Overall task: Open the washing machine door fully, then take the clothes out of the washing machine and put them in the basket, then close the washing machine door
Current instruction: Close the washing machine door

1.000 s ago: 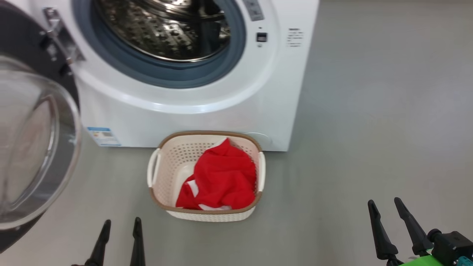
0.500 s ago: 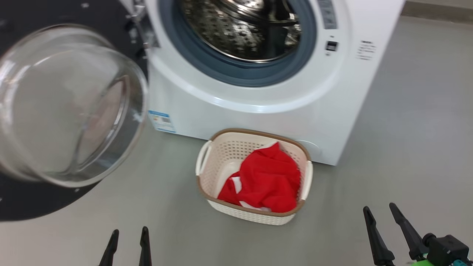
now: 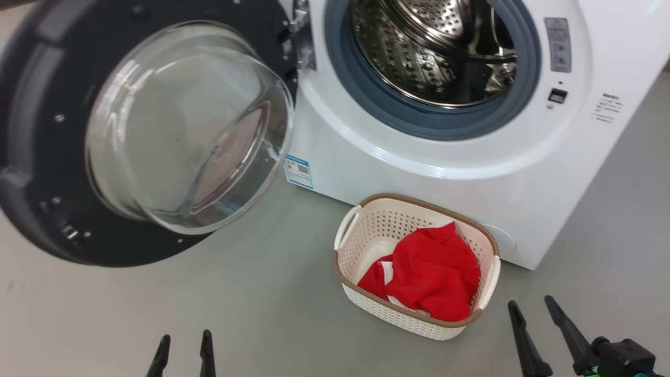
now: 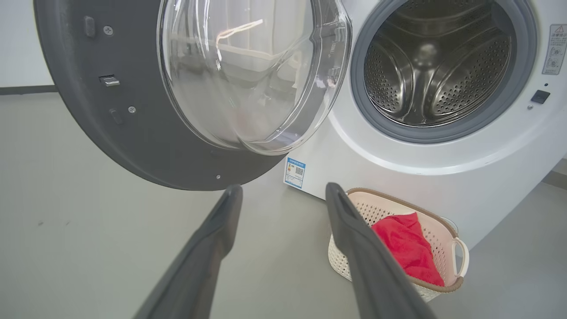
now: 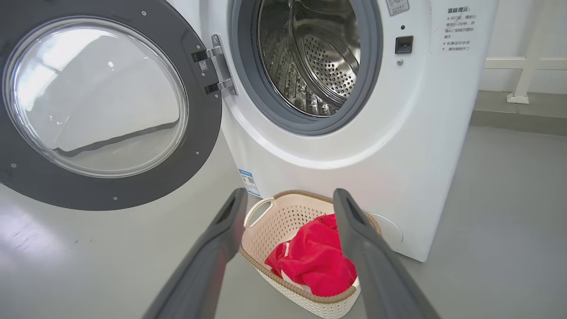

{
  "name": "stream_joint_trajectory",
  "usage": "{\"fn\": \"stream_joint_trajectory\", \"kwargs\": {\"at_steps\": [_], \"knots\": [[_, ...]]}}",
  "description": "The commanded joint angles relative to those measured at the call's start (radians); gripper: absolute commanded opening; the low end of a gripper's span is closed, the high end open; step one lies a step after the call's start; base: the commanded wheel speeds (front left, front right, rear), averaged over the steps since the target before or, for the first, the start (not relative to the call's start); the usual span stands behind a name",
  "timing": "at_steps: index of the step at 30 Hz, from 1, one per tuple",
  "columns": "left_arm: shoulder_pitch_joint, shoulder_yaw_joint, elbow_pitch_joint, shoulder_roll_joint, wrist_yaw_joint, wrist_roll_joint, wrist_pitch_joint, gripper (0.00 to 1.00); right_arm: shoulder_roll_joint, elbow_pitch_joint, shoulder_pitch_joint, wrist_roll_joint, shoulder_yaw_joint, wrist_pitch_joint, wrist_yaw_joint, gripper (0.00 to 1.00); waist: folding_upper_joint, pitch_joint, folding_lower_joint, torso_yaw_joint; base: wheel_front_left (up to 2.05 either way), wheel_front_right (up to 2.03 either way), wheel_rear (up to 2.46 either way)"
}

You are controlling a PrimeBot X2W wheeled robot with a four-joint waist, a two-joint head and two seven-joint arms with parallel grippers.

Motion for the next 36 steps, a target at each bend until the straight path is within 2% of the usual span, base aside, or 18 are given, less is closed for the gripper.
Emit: {"fn": "stream_joint_trajectory", "kwargs": {"at_steps": [1,14,15,16,17,18,23,27,31,32,34,36], "knots": [[-0.013,0.031,-0.021,0.009,0.009,-0.006,-0.005,1.00,-0.012,-0.020,-0.007,-0.004,0.028,-0.006,0.007,1.00,0.0000,-0.013,0.0000,0.019,0.00,0.00,0.00],[-0.010,0.040,-0.040,0.009,0.028,-0.029,-0.005,1.00,-0.022,-0.012,-0.024,0.001,0.050,-0.006,0.007,1.00,0.0000,-0.002,0.0000,0.026,0.00,0.00,0.00],[-0.013,0.043,-0.046,0.009,0.028,-0.038,-0.005,0.77,-0.022,-0.012,-0.025,0.001,0.050,-0.006,0.007,1.00,0.0000,0.000,0.0000,0.027,0.00,0.00,0.00],[-0.016,0.048,-0.054,0.009,0.028,-0.046,-0.005,0.43,-0.023,-0.012,-0.027,0.000,0.050,-0.006,0.007,1.00,0.0000,0.002,0.0000,0.027,0.00,0.00,0.00],[-0.021,0.054,-0.064,0.009,0.027,-0.053,-0.005,0.24,-0.024,-0.012,-0.028,0.000,0.050,-0.006,0.007,1.00,0.0000,0.004,0.0000,0.027,0.00,0.00,0.00],[-0.026,0.062,-0.078,0.009,0.024,-0.059,-0.005,0.02,-0.024,-0.012,-0.029,0.000,0.051,-0.006,0.007,1.00,0.0000,0.007,0.0000,0.028,0.00,0.00,0.00],[-0.085,0.129,-0.163,0.009,-0.004,-0.024,-0.005,0.00,-0.026,-0.012,-0.036,-0.003,0.051,-0.006,0.007,1.00,0.0000,0.019,0.0000,0.028,0.00,0.00,0.00],[-0.179,0.223,-0.224,0.019,-0.070,0.048,-0.005,0.00,-0.024,-0.014,-0.033,-0.003,0.040,-0.006,0.007,1.00,0.0000,0.019,0.0000,0.024,0.00,0.00,0.00],[-0.309,0.327,-0.242,0.073,-0.138,0.062,-0.005,0.00,-0.025,-0.016,-0.029,-0.004,0.042,-0.006,0.007,1.00,0.0000,0.024,0.0000,0.016,0.00,0.00,0.00],[-0.381,0.373,-0.217,0.100,-0.165,0.031,-0.005,0.00,-0.028,-0.016,-0.034,-0.004,0.049,-0.006,0.007,1.00,0.0000,0.031,0.0000,0.007,0.00,0.00,0.00],[-0.417,0.397,-0.197,0.114,-0.175,0.007,-0.005,0.00,-0.029,-0.017,-0.038,-0.004,0.051,-0.006,0.007,1.00,0.0000,0.034,0.0000,0.003,0.00,0.00,0.00],[-0.491,0.438,-0.139,0.157,-0.191,-0.042,-0.005,0.00,-0.032,-0.017,-0.044,-0.003,0.053,-0.006,0.007,1.00,0.0000,0.042,0.0000,-0.007,0.00,0.00,0.00]]}}
